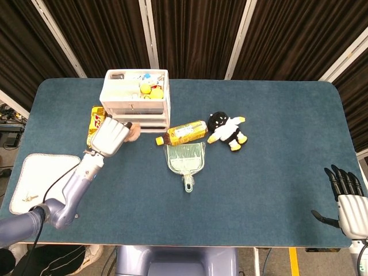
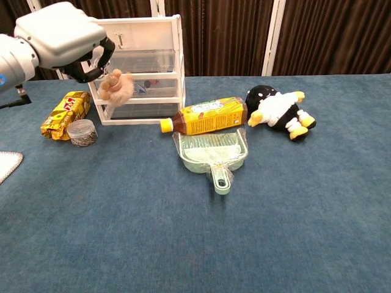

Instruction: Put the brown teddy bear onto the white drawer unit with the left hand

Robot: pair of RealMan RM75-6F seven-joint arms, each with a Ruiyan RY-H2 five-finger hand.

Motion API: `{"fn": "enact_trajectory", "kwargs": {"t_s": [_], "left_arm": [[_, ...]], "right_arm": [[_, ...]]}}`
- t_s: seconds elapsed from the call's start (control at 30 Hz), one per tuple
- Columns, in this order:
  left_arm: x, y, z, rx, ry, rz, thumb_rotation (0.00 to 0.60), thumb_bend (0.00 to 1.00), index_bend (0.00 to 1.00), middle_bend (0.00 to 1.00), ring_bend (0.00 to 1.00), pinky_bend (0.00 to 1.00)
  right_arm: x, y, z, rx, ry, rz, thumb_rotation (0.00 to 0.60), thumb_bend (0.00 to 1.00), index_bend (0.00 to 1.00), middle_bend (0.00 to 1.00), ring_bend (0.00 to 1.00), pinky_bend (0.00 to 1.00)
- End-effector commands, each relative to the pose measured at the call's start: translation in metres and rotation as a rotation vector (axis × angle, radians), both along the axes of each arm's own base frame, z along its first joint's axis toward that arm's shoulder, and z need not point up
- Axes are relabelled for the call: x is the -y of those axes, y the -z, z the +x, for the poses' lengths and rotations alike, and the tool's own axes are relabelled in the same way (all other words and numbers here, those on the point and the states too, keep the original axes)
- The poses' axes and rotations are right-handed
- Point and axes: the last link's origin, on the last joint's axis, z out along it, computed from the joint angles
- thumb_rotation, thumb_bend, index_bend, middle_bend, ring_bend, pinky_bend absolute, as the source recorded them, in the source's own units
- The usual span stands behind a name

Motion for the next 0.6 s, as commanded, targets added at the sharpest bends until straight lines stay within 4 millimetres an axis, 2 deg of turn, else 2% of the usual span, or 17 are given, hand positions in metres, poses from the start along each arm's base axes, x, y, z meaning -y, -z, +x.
{"fn": "enact_trajectory", "kwargs": {"t_s": [0.03,0.23,0.6], "left_arm": [[-0.01,0.001,0.011,-0.002,0.036,0.007,0.6,0.48,0.64,1.0,0.89,0.74],[-0.021,0.001,0.025,0.006,0.081,0.02,0.6,0.48,0.64,1.0,0.89,0.74],[-0.033,0.007,0.035,0.007,0.087,0.029,0.6,0.48,0.65,1.0,0.89,0.74]], "right_arm": [[0.001,0.0,0.0,0.002,0.002,-0.001,0.6,0.0,0.0,0.0,0.0,0.0],[0.001,0.001,0.0,0.006,0.003,0.004,0.6,0.0,0.0,0.0,0.0,0.0],[0.001,-0.002,-0.001,0.017,0.009,-0.003,0.6,0.0,0.0,0.0,0.0,0.0]]}}
